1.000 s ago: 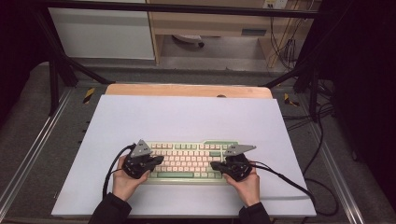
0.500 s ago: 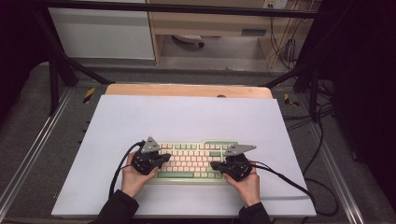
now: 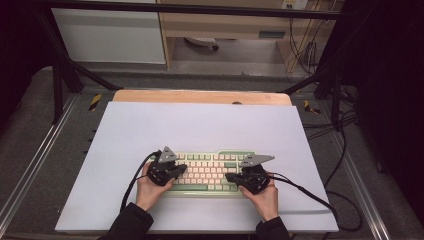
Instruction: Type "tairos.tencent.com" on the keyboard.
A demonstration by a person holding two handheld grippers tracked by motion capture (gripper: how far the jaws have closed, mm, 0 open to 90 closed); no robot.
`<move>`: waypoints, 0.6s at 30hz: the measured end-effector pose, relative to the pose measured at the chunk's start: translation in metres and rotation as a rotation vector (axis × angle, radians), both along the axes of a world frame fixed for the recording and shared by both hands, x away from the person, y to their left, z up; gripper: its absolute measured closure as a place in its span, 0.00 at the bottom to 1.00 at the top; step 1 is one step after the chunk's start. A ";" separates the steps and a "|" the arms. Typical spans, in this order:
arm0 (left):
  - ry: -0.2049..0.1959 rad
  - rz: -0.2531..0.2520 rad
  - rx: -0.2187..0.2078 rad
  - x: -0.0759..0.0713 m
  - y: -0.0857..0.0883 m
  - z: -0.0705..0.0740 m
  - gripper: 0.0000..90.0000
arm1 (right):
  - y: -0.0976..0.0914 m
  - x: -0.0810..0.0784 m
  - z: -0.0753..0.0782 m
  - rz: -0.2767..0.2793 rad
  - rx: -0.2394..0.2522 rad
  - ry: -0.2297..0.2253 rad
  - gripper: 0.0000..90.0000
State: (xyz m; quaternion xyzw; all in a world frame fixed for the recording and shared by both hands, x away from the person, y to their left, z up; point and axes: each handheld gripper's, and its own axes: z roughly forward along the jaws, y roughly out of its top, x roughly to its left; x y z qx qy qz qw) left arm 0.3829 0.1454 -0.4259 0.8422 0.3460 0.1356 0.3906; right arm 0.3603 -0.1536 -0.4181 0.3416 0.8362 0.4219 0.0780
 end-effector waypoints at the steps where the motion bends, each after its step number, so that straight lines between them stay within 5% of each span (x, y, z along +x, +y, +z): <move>1: 0.001 0.000 0.000 0.000 0.000 0.000 1.00 | 0.000 0.000 0.000 0.000 0.000 0.000 1.00; 18: -0.008 -0.016 -0.002 -0.009 0.006 0.001 1.00 | 0.000 -0.001 0.001 0.002 0.004 -0.001 1.00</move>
